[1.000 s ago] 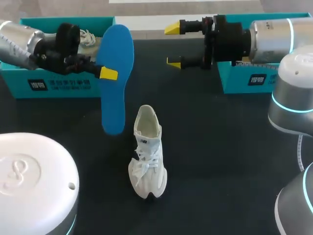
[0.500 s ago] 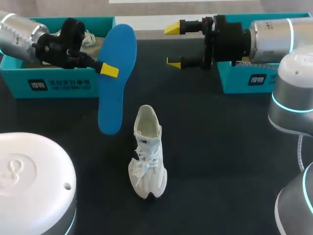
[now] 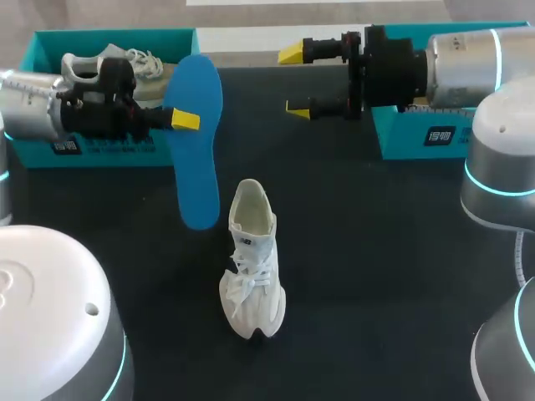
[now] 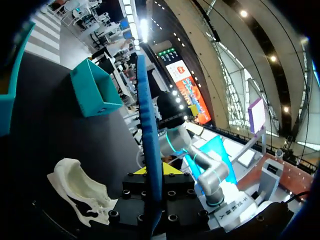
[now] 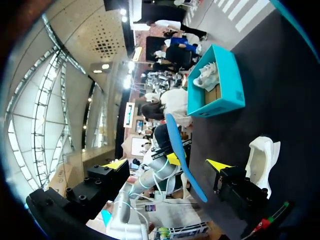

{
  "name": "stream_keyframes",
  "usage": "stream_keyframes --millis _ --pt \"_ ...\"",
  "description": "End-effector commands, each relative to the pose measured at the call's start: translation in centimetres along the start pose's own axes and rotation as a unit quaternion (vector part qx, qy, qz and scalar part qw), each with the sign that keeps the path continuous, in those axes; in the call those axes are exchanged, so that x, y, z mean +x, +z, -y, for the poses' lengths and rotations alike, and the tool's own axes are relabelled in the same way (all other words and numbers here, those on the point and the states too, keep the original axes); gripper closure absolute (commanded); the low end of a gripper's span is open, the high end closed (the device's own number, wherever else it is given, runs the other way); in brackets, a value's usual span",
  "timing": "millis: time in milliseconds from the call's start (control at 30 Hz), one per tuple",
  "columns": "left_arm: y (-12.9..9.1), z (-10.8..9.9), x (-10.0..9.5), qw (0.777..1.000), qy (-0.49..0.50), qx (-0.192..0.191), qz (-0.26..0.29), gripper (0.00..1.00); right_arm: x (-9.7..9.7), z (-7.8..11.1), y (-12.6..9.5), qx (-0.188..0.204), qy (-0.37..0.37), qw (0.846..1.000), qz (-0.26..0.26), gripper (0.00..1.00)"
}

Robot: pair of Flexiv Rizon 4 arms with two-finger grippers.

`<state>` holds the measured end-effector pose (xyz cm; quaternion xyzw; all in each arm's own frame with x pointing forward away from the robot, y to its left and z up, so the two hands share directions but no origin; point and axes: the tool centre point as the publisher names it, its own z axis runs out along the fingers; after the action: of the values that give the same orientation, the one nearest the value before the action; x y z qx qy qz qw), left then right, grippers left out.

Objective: Take the shoe out of the shoebox, open the shoe tongue, remove and reinsert the insole, then place the shoe into the shoebox

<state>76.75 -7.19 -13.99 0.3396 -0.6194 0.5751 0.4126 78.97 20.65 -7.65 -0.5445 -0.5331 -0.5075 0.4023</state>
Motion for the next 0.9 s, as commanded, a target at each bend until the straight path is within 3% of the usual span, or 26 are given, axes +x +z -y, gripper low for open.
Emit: stream_keyframes --millis 33,333,533,600,900 --pt "0.4 -0.1 -1.5 0.999 -0.034 0.014 -0.024 1.00 1.1 1.3 0.3 -0.019 0.000 0.997 0.072 0.00" --pt "0.7 0.6 -2.5 0.997 -0.068 -0.028 -0.021 1.00 2.3 2.4 1.9 -0.019 -0.029 0.980 0.198 0.00" --pt "0.8 1.1 -3.5 0.993 -0.106 -0.030 -0.039 1.00 2.8 3.2 2.7 -0.031 -0.029 0.956 0.289 0.00" --pt "1.0 1.2 -3.6 0.992 -0.116 -0.041 -0.037 1.00 3.1 3.4 3.0 -0.031 -0.024 0.941 0.335 0.00" --pt "1.6 1.8 -3.4 0.986 -0.149 -0.047 -0.064 1.00 3.5 3.9 4.1 -0.029 -0.017 0.898 0.438 0.00"
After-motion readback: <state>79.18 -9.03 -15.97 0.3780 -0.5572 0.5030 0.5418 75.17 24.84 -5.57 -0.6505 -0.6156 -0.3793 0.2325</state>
